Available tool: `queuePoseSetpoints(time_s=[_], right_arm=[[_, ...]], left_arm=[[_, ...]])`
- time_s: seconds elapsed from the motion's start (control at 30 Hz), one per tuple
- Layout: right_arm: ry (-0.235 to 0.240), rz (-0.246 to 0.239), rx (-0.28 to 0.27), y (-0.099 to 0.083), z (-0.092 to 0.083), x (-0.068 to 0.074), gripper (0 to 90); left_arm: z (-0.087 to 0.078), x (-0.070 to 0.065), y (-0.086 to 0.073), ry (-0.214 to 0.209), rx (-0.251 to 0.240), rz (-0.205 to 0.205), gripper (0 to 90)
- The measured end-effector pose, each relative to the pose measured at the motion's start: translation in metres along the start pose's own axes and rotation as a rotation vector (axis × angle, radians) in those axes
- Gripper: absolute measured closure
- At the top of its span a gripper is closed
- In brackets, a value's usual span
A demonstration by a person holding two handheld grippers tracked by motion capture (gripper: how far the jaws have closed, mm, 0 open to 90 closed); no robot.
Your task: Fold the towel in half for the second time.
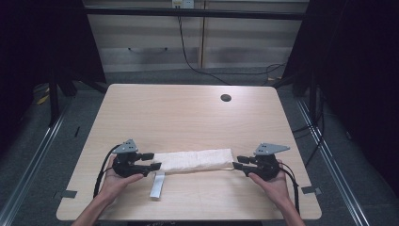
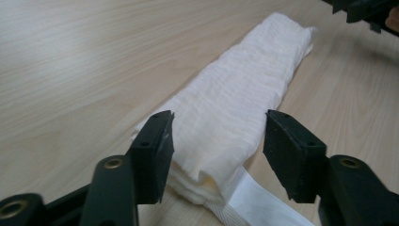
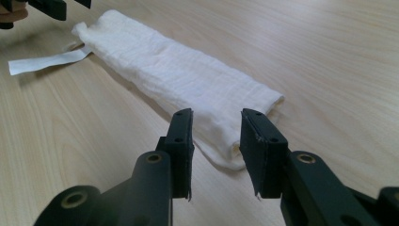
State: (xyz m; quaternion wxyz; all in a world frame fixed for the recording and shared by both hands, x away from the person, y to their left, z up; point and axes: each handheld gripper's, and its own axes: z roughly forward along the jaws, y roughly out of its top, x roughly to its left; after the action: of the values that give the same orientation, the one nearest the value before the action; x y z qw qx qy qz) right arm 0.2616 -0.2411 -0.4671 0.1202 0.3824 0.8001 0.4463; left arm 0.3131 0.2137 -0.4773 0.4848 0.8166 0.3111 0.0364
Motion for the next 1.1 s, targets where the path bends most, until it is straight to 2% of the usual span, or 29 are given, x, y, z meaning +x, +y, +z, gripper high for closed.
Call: queuePoseSetpoints(time_s=[0.13,0.33,0.53,0.6,0.7,0.8,0.83,0.93,1.0,1.1], right_arm=[[-0.026,0.017,-0.021,-0.001,-0.008,-0.002,58.1],[-0.057,0.043,-0.049,-0.005,-0.024,-0.002,54.7],[-0.095,0.085,-0.069,-0.014,-0.042,-0.005,50.0],[-0.113,0.096,-0.072,-0.018,-0.047,-0.007,46.9],[-0.14,0.11,-0.072,-0.025,-0.055,-0.009,45.1],[-0.166,0.126,-0.08,-0.033,-0.062,-0.011,44.0],[-0.177,0.133,-0.086,-0.037,-0.066,-0.011,43.7],[-0.208,0.154,-0.106,-0.045,-0.075,-0.013,42.9],[-0.228,0.17,-0.128,-0.05,-0.081,-0.015,42.3],[-0.252,0.194,-0.145,-0.057,-0.086,-0.018,39.9]], left_arm=[[-0.016,0.004,0.0,0.028,-0.027,-0.029,36.4],[-0.039,0.004,-0.006,0.067,-0.042,-0.055,30.9],[-0.056,0.013,-0.022,0.127,-0.026,-0.104,24.8],[-0.061,0.014,-0.027,0.141,-0.034,-0.136,22.5],[-0.07,0.015,-0.035,0.145,-0.041,-0.157,16.5],[-0.075,0.015,-0.044,0.172,-0.026,-0.186,16.2],[-0.076,0.015,-0.048,0.169,-0.025,-0.199,16.2],[-0.08,0.016,-0.058,0.184,-0.033,-0.175,16.2],[-0.081,0.018,-0.064,0.188,-0.034,-0.184,16.2],[-0.08,0.019,-0.069,0.194,-0.019,-0.171,16.2]])
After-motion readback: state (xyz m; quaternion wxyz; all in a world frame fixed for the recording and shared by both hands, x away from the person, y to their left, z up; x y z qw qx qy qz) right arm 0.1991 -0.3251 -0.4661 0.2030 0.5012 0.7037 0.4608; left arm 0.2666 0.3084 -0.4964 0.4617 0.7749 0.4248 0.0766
